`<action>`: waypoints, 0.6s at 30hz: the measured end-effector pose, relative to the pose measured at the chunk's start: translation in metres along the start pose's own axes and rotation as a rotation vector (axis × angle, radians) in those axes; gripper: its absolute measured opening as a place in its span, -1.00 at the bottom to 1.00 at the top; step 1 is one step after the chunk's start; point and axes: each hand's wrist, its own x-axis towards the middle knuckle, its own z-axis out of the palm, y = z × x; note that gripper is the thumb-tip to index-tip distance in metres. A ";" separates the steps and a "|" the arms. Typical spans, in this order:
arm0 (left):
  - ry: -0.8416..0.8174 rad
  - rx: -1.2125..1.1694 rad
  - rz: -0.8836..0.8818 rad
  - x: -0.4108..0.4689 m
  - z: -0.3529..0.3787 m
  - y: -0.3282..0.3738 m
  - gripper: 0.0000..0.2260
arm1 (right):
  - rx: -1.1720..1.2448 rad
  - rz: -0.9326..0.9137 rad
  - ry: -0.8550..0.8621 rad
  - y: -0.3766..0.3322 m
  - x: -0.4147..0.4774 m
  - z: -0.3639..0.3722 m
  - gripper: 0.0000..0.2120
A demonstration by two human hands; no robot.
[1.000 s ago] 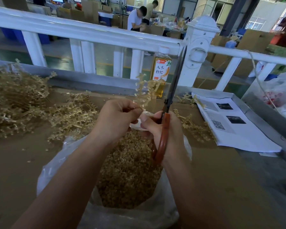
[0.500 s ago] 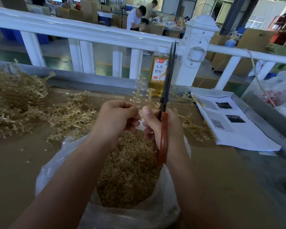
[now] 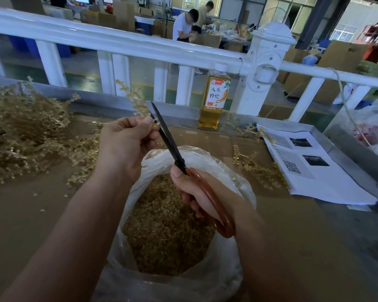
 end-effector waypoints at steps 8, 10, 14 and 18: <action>-0.061 0.088 -0.030 0.000 -0.005 0.003 -0.85 | 0.026 0.088 -0.054 -0.001 -0.002 -0.005 -0.71; -0.091 0.120 -0.045 0.000 -0.006 0.004 -0.85 | 0.026 0.091 -0.061 -0.002 -0.002 -0.006 -0.72; -0.150 0.180 -0.063 -0.002 -0.006 0.005 -0.83 | 0.038 0.096 -0.051 -0.002 -0.003 -0.007 -0.72; -0.179 0.228 -0.068 -0.002 -0.005 0.005 -0.85 | 0.052 0.130 -0.040 -0.001 -0.003 -0.008 -0.71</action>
